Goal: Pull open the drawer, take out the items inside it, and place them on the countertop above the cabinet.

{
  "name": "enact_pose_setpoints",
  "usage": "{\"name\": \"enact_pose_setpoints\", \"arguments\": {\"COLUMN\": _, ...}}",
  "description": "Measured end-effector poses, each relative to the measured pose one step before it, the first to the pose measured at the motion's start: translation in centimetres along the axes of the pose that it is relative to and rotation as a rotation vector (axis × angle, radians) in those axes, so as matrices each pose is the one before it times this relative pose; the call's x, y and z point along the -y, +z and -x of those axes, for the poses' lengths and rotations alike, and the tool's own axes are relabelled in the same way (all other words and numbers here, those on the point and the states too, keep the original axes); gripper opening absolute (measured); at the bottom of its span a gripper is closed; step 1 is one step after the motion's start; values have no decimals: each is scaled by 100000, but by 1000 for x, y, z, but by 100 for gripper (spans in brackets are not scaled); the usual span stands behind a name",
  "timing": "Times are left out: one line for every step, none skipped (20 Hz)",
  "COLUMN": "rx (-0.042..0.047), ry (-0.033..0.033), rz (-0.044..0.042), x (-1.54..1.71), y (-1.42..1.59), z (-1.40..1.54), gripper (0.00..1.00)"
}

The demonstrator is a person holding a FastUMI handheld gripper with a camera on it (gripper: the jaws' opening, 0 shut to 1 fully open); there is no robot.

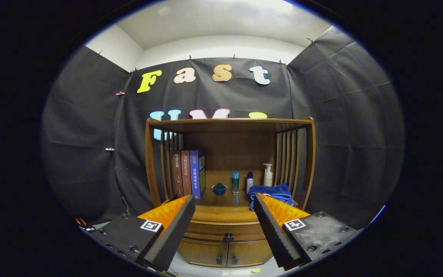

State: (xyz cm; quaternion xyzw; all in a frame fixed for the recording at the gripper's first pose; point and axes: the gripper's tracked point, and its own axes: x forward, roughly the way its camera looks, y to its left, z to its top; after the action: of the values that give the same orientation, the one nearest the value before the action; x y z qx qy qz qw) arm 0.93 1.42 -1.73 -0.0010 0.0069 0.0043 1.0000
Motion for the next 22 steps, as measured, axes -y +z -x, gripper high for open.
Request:
{"name": "enact_pose_setpoints", "arguments": {"rx": -677, "ry": -148, "rz": -273, "x": -21, "y": -345, "z": -109, "gripper": 99}}
{"name": "enact_pose_setpoints", "arguments": {"rx": -597, "ry": -161, "rz": -409, "x": 9, "y": -384, "z": -139, "gripper": 99}}
{"name": "enact_pose_setpoints", "arguments": {"rx": -609, "ry": -184, "rz": -334, "x": -7, "y": -390, "z": -243, "gripper": 99}}
{"name": "enact_pose_setpoints", "arguments": {"rx": -737, "ry": -273, "rz": -123, "x": 25, "y": -485, "z": -233, "gripper": 99}}
{"name": "enact_pose_setpoints", "arguments": {"rx": -797, "ry": -254, "rz": -136, "x": 56, "y": -559, "z": -354, "gripper": 99}}
{"name": "enact_pose_setpoints", "arguments": {"rx": -1065, "ry": -145, "rz": -244, "x": 26, "y": -626, "z": -382, "gripper": 99}}
{"name": "enact_pose_setpoints", "arguments": {"rx": -1151, "ry": -331, "rz": -235, "x": 73, "y": -649, "z": -350, "gripper": 99}}
{"name": "enact_pose_setpoints", "arguments": {"rx": -1261, "ry": -350, "rz": -110, "x": 73, "y": -666, "z": -375, "gripper": 99}}
{"name": "enact_pose_setpoints", "arguments": {"rx": -1351, "ry": -290, "rz": 50, "x": 91, "y": -740, "z": -499, "gripper": 99}}
{"name": "enact_pose_setpoints", "arguments": {"rx": -1523, "ry": -322, "rz": 251, "x": 71, "y": -808, "z": -607, "gripper": 99}}
{"name": "enact_pose_setpoints", "arguments": {"rx": -1773, "ry": -125, "rz": 391, "x": 83, "y": -922, "z": -695, "gripper": 99}}
{"name": "enact_pose_setpoints", "arguments": {"rx": -1772, "ry": 52, "rz": 175, "x": 42, "y": -844, "z": -672, "gripper": 99}}
{"name": "enact_pose_setpoints", "arguments": {"rx": -1507, "ry": 626, "rz": -371, "x": -104, "y": -899, "z": -668, "gripper": 99}}
{"name": "enact_pose_setpoints", "arguments": {"rx": -1228, "ry": 242, "rz": -977, "x": 57, "y": -692, "z": -755, "gripper": 99}}
{"name": "enact_pose_setpoints", "arguments": {"rx": -1380, "ry": 171, "rz": -1304, "x": 131, "y": -820, "z": -898, "gripper": 99}}
{"name": "enact_pose_setpoints", "arguments": {"rx": -1692, "ry": -27, "rz": -1064, "x": 116, "y": -850, "z": -870, "gripper": 99}}
{"name": "enact_pose_setpoints", "arguments": {"rx": -1820, "ry": -357, "rz": -485, "x": 199, "y": -938, "z": -978, "gripper": 99}}
{"name": "enact_pose_setpoints", "arguments": {"rx": -2048, "ry": -426, "rz": -180, "x": 212, "y": -953, "z": -894, "gripper": 100}}
{"name": "enact_pose_setpoints", "arguments": {"rx": -2226, "ry": -290, "rz": 132, "x": 101, "y": -1042, "z": -934, "gripper": 100}}
{"name": "enact_pose_setpoints", "arguments": {"rx": -2892, "ry": -222, "rz": 318, "x": 48, "y": -1177, "z": -1191, "gripper": 100}}
{"name": "enact_pose_setpoints", "arguments": {"rx": -1934, "ry": -43, "rz": -114, "x": -1, "y": -884, "z": -915, "gripper": 100}}
{"name": "enact_pose_setpoints", "arguments": {"rx": -2029, "ry": 121, "rz": -716, "x": 97, "y": -1019, "z": -1137, "gripper": 100}}
